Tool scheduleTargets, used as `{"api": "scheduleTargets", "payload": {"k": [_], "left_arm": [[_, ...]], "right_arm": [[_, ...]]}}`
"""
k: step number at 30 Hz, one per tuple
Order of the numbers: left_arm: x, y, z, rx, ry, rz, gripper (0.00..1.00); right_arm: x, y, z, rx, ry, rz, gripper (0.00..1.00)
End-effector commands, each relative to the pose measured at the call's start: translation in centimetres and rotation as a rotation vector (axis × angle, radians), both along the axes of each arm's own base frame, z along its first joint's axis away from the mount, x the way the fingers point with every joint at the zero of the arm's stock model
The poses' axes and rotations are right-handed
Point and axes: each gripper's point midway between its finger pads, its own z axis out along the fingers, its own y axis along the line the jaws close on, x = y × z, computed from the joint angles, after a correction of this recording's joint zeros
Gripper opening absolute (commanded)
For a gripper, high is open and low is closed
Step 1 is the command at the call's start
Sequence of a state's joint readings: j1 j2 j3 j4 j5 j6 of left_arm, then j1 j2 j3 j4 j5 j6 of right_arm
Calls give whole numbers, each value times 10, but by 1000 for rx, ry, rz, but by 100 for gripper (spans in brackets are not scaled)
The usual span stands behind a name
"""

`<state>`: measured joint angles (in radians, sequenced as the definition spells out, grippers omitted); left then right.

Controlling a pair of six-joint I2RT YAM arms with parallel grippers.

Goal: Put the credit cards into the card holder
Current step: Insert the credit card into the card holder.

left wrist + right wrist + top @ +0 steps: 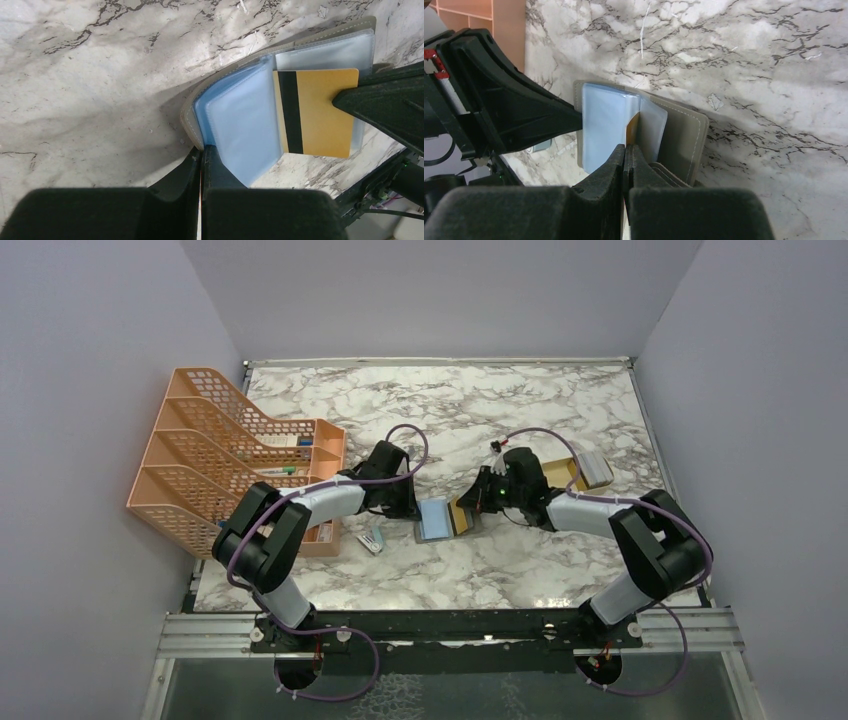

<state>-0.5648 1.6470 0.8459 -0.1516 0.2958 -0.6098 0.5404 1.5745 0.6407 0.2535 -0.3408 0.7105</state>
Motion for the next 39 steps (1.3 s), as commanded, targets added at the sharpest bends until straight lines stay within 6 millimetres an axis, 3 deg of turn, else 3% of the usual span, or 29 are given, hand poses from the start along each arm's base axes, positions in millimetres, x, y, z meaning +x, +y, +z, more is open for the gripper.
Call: {"api": "scheduleTargets", "payload": {"k": [1,4,10,23,27,39], "left_arm": [[7,0,-4,33,-24,-12,0],[3,-5,-3,5,-17,-34,0],[4,-1,-6,29,-19,-29,0],[4,-1,-8,37,-12,-29,0],[2,0,-9,36,-6,-28,0],[-6,-1,-9,-1,20,1,0]], "right_arm": [[-20,12,18,49,21,124,1],[-23,12,30,77,15,117,1],[-19,10,32,64,4,93,1],[0,8,-7,-20,24,70,1],[-3,14,-10,25,41,85,1],[-3,7,-20,101,106,-30,1]]}}
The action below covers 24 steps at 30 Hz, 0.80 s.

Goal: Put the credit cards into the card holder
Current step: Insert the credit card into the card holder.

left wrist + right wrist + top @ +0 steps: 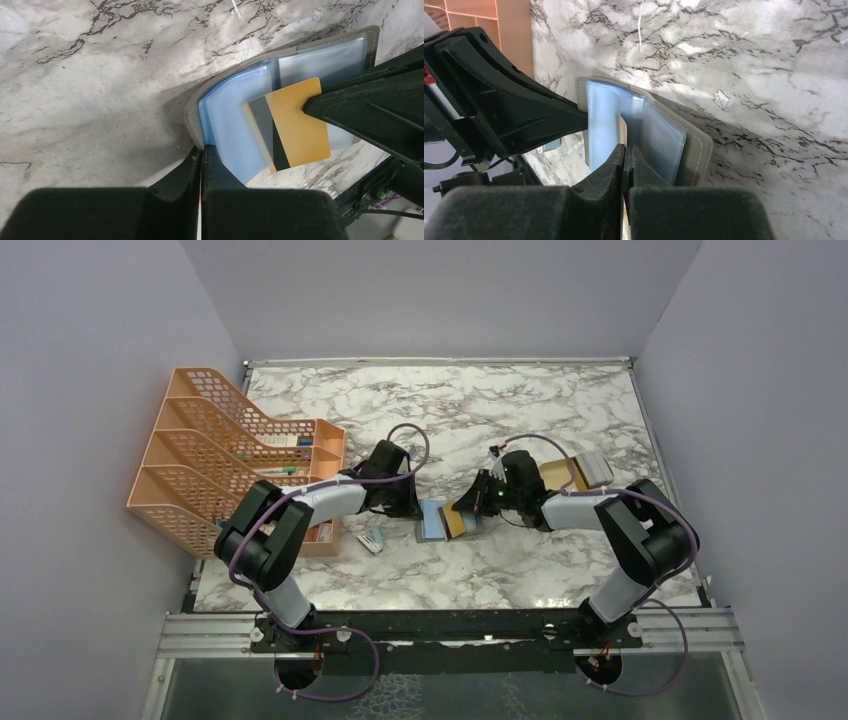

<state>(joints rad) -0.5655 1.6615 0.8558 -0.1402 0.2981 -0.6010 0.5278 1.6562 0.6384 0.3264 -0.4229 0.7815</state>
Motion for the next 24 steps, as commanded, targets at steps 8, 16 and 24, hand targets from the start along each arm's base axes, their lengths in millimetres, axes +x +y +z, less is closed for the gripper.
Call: {"api": "scheduleTargets", "payload": {"k": [8,16,24], "left_arm": [[-17,0,-9,-26,47,31,0],[-23,2,-13,-35,66,49,0],[-26,-2,-10,-72,75,68,0]], "right_arm": [[6,-3,-8,57,21,-98,1],[10,-7,-10,63,-3,-136,1],[6,-9,-13,94,-20,-147,1]]}}
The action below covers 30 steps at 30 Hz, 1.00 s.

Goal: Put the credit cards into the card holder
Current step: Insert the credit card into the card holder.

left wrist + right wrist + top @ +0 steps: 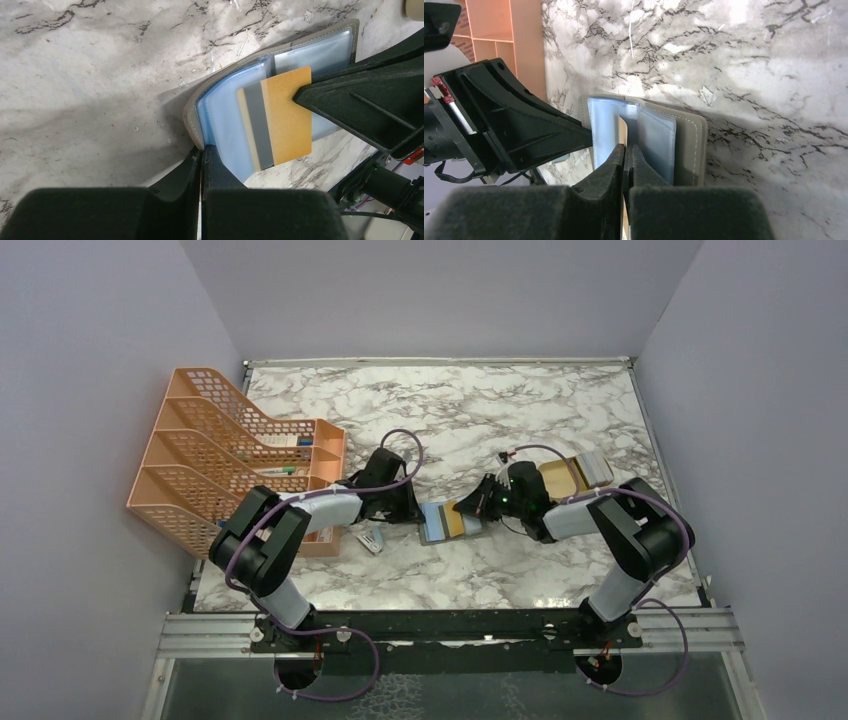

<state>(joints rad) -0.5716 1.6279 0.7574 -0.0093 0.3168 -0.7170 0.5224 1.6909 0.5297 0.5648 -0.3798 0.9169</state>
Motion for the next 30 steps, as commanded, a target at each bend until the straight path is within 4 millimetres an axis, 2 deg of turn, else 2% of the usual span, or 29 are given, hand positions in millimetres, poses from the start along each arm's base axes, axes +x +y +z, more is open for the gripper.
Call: {"api": "scheduleTargets", "payload": {"k": [1,17,30], "left_arm": [[-18,3,-8,6,58,-6,0],[-24,-3,-8,-58,89,28,0],[-18,1,-8,-30,65,43,0]], "right_arm": [[2,-5,-6,7,-25,-42,1],[1,-9,-8,18,-43,-64,1],[-13,-14,-13,0,-30,-31,1]]}}
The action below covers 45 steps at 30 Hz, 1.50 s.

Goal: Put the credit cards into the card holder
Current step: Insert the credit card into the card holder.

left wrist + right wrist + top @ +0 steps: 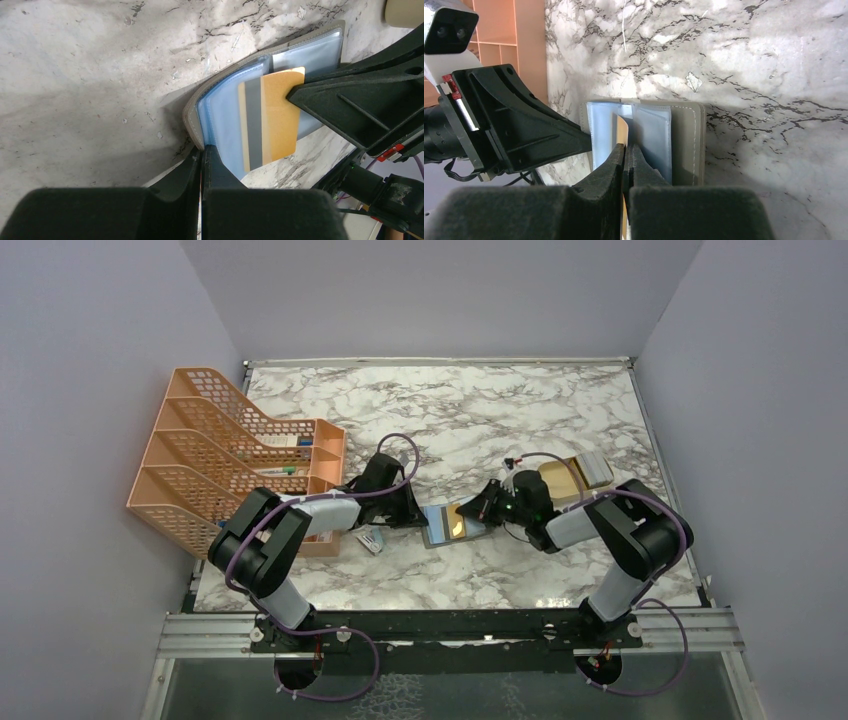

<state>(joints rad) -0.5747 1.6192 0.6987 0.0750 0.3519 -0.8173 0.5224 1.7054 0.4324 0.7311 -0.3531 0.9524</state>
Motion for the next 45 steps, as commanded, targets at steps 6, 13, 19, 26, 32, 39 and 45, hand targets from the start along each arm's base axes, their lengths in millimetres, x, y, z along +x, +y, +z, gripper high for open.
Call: {"api": "scheduleTargets", "payload": {"k": [6,13,19,26,32,39,45], "left_arm": [[-8,5,-6,41,17,-6,0],[-6,4,-5,37,15,-4,0],[-6,2,-3,31,13,-3,0],[-7,4,-3,37,7,4,0],[-6,4,-2,34,1,4,0],[-4,1,1,24,-6,-5,0],[-4,-2,2,13,-7,-18,0]], "right_arm": [[-8,-4,-9,-19,12,15,1],[-7,4,-9,-58,14,50,1],[-9,1,-14,-112,37,35,8],[-1,-17,-2,-234,22,-20,28],[-2,-14,12,-266,6,38,50],[-17,-6,-2,-240,61,103,52],[-22,7,-2,-194,65,137,43]]}}
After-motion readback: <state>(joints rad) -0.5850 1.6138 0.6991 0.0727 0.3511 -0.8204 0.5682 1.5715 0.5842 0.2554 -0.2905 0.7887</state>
